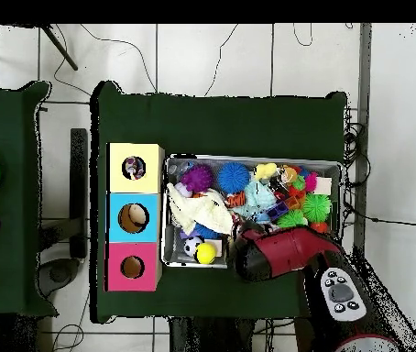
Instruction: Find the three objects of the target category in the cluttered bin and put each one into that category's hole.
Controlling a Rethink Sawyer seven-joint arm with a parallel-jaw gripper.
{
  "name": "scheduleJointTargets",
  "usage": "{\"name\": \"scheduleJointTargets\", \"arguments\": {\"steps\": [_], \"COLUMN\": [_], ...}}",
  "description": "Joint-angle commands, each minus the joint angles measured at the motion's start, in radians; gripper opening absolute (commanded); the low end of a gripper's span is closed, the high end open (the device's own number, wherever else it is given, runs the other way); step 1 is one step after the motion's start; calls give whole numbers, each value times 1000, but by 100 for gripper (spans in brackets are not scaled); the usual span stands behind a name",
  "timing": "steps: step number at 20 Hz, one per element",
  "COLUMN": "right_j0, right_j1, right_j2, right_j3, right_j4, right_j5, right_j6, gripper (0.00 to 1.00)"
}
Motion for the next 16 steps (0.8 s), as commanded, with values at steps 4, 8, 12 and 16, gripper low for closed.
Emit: {"name": "scheduleJointTargets", "arguments": {"steps": [4, 8, 12, 16], "right_j0": [-7, -18, -19, -20], "right_j1": [4, 35, 71, 100], "right_j2": [17, 42, 65, 74], "right_j3": [-18, -6, 2, 4], "right_j4": [-121, -100, -72, -49], "right_j5": [47, -23, -92, -127], "right_j6": [-131, -56, 7, 36], "gripper": [0, 0, 0, 0]}}
